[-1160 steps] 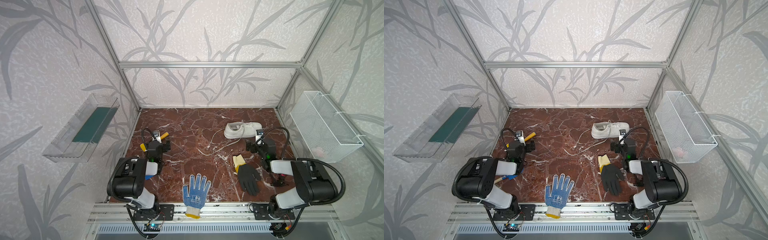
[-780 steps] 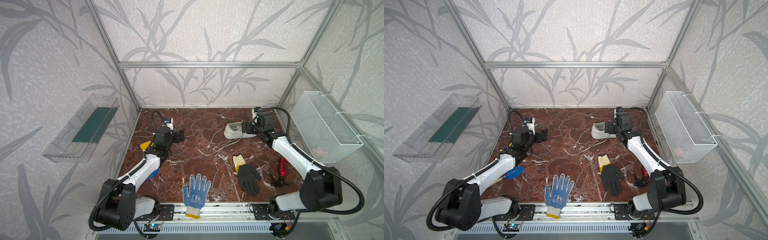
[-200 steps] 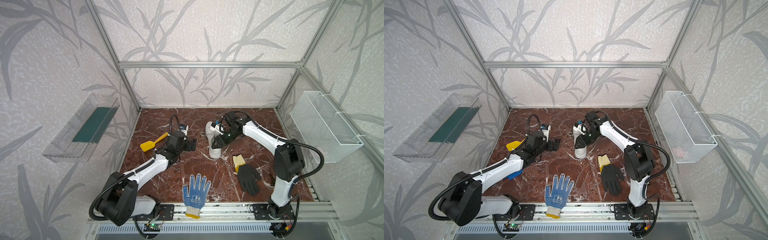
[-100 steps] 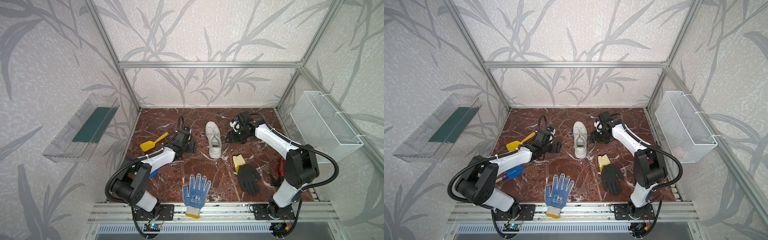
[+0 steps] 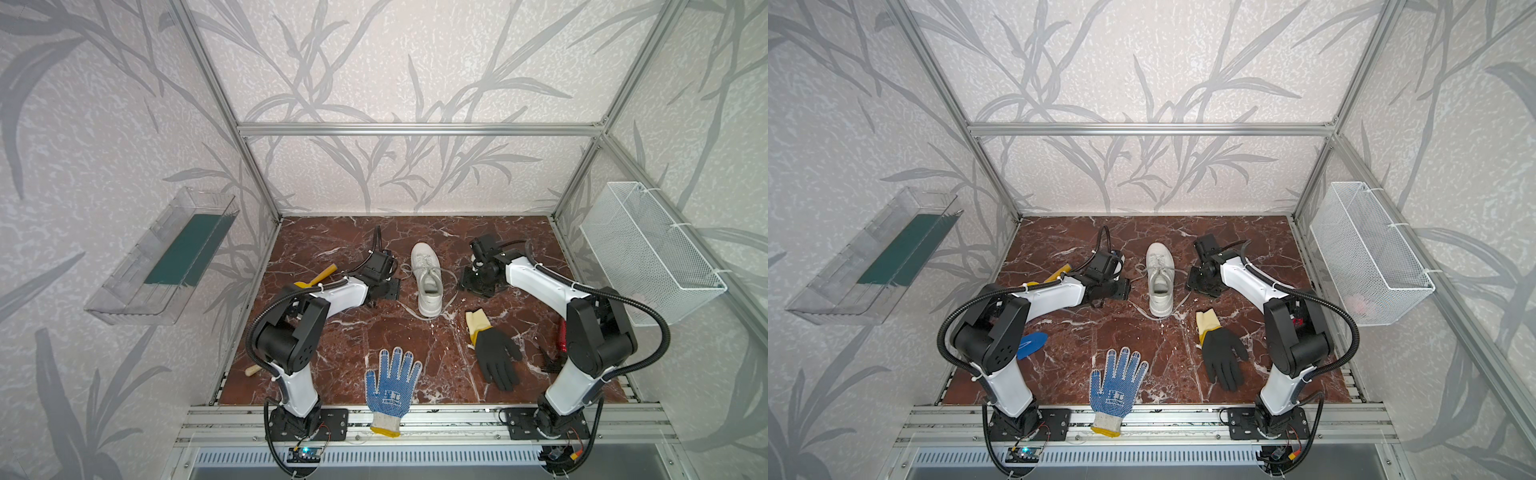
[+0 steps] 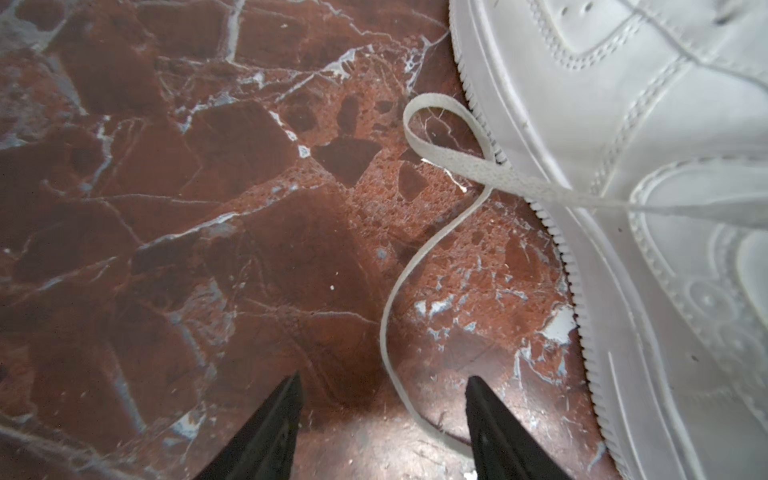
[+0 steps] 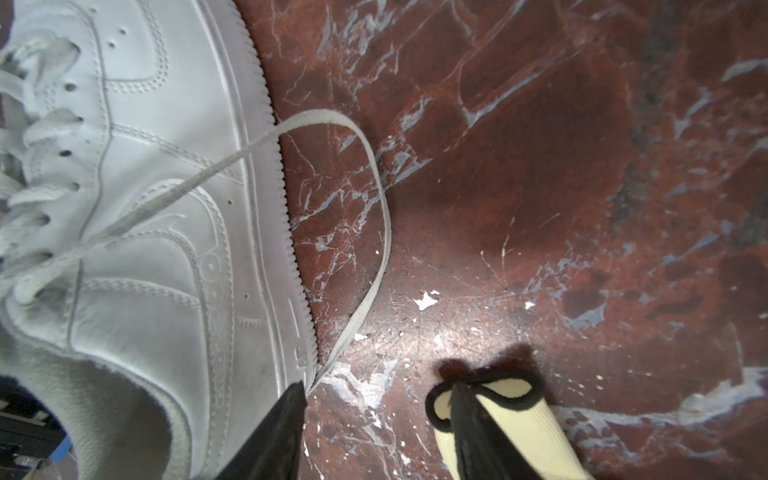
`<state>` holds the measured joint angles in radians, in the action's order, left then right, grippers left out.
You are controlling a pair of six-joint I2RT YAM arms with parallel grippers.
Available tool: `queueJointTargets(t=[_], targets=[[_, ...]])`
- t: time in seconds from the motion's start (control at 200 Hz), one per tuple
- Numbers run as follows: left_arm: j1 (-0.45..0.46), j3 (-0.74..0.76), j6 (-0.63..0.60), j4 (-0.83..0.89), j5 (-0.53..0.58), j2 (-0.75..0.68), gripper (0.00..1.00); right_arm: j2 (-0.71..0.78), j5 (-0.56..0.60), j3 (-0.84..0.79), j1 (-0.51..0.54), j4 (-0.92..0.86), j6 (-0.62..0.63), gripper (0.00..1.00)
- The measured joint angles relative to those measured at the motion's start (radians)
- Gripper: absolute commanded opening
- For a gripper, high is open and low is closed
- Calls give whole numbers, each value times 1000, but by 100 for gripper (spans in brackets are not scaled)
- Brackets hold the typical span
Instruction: Tie the shoes
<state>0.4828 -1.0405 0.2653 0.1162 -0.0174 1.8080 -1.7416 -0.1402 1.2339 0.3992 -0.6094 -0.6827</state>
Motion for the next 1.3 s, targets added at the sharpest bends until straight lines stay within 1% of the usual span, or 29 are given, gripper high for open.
queueJointTargets(t=[0.195,0.3,0.45,0.51,0.56,0.64,0.715,0.835,0.91,1.3], targets=[[18,-60,-4,45,27,52,57,-16,29,-29,25,37,-88,50],[29,-80,-6,66,47,71,50,-33,39,-31,36,48,-117,47],[37,-88,-9,83,72,93,38,-40,58,-60,50,75,-164,41],[40,-89,-6,82,85,100,31,-42,62,-69,57,84,-178,40],[41,-90,-6,80,92,104,27,-49,63,-70,62,90,-189,39],[41,-95,-10,78,103,107,17,-61,62,-70,69,101,-198,37],[41,-97,-14,77,113,109,10,-72,62,-70,76,111,-206,36],[41,-96,-19,74,124,109,3,-88,62,-70,88,119,-215,34],[42,-93,-24,71,129,108,0,-105,61,-70,94,129,-223,33],[42,-80,-41,87,201,27,0,-174,65,-11,98,144,-238,27]])
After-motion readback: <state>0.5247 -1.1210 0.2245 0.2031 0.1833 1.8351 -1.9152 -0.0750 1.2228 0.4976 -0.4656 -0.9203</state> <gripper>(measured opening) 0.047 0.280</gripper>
